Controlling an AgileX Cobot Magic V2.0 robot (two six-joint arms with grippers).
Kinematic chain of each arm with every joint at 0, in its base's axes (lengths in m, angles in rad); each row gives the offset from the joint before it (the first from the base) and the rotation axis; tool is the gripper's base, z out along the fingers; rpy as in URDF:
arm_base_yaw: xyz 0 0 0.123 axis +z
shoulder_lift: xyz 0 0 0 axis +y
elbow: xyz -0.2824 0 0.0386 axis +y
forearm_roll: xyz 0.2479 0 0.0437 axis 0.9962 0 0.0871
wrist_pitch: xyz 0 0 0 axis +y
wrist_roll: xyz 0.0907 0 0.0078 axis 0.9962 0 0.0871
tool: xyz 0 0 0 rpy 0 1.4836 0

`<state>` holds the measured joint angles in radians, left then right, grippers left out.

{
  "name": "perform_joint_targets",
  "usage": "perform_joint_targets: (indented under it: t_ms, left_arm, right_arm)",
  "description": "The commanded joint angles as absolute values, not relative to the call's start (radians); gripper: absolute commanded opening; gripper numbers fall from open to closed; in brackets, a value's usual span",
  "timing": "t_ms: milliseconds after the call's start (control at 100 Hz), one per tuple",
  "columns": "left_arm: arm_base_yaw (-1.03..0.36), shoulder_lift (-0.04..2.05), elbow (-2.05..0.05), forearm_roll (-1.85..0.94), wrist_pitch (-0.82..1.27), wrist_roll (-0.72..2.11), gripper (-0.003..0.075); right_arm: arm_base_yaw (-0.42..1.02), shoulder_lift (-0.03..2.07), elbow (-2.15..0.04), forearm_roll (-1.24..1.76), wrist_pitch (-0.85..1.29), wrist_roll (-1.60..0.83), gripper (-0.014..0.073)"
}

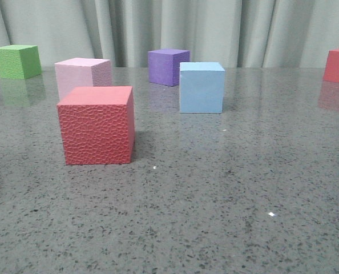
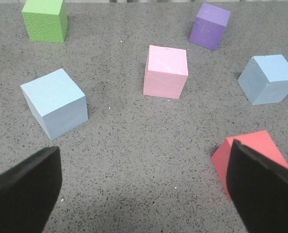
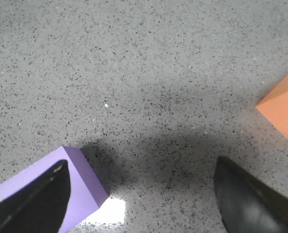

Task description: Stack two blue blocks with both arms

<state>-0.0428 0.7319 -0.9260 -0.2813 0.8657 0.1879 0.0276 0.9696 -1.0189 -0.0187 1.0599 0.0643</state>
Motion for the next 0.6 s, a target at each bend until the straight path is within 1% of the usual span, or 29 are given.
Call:
perform_joint_targets:
  t_ms: [0, 70, 240, 590]
  left_arm:
    - [-0.051, 0.735, -0.962, -0.295, 0.802, 0.179, 0.0652]
    - [-0.051, 0.738, -0.969, -0.273, 0.802, 0.179, 0.0652]
    - [-0.051, 0.822, -1.038, -0.225, 0.83, 0.179, 0.0652]
    - [-0.051, 1.118, -1.242, -0.124, 0.865, 0.059, 0.0652]
  right_arm:
    - [0.02, 0.956, -1.042, -0.024, 1.008, 0.057, 0.06]
    - [0.02, 0.956, -1.042, -0.024, 1.008, 0.057, 0.06]
    - [0.02, 0.956, -1.042, -0.023, 1.007, 0.057, 0.06]
    - [0.02, 0.956, -1.042, -0.023, 1.007, 0.057, 0.06]
